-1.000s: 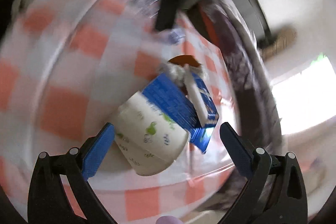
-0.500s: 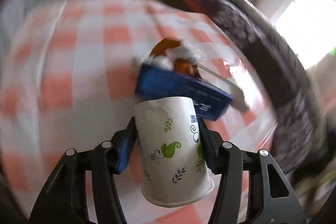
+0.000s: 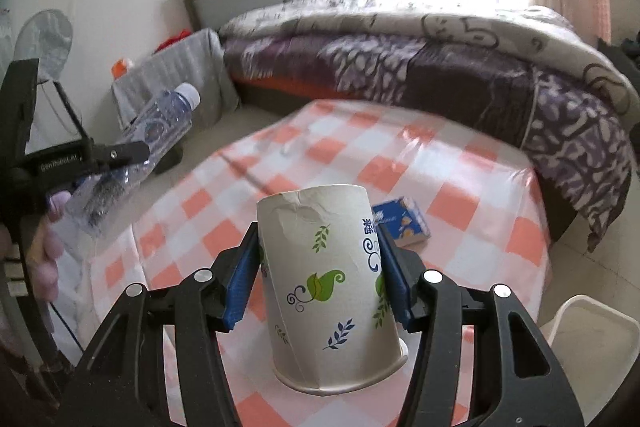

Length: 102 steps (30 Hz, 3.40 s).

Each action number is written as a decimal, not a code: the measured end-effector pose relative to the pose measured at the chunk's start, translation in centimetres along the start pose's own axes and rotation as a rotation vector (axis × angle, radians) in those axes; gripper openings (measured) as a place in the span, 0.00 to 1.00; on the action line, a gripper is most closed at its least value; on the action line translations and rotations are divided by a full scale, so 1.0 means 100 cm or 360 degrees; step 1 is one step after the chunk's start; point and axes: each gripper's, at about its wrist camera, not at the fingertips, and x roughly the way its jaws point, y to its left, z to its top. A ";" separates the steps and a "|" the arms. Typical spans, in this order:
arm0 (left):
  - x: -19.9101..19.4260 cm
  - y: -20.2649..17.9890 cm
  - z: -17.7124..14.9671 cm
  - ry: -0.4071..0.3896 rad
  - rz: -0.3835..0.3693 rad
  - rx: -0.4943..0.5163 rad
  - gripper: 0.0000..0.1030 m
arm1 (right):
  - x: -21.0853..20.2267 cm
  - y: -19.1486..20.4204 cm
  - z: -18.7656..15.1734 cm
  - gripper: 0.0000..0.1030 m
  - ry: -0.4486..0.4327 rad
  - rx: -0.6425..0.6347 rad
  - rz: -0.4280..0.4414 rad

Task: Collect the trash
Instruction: 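Lift the bottle and paper cup and carry both toward the white bin, then release the paper cup into the bin with the right tool while the left tool drops the bottle in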

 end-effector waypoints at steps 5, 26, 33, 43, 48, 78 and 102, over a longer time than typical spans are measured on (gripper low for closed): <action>-0.007 -0.014 -0.003 -0.0059 -0.0014 -0.0004 0.64 | -0.013 -0.009 0.004 0.52 -0.0067 0.0022 -0.0040; -0.005 -0.084 -0.020 -0.0056 -0.0201 0.0058 0.64 | -0.071 -0.062 0.006 0.53 -0.0206 0.0185 -0.0207; -0.002 -0.115 -0.035 -0.0022 -0.0263 0.0138 0.64 | -0.091 -0.085 0.001 0.53 -0.0223 0.0254 -0.0286; 0.001 -0.159 -0.056 0.0037 -0.0345 0.0230 0.64 | -0.123 -0.126 -0.012 0.54 -0.0228 0.0379 -0.0439; 0.003 -0.186 -0.068 0.0071 -0.0389 0.0304 0.64 | -0.137 -0.151 -0.021 0.54 -0.0215 0.0463 -0.0526; 0.001 -0.339 -0.161 0.0269 -0.0634 0.0787 0.64 | -0.245 -0.264 -0.065 0.87 -0.0508 0.0913 -0.1008; 0.001 -0.352 -0.176 0.0247 -0.0567 0.0874 0.74 | -0.227 -0.233 -0.056 0.93 -0.0439 0.0732 -0.1105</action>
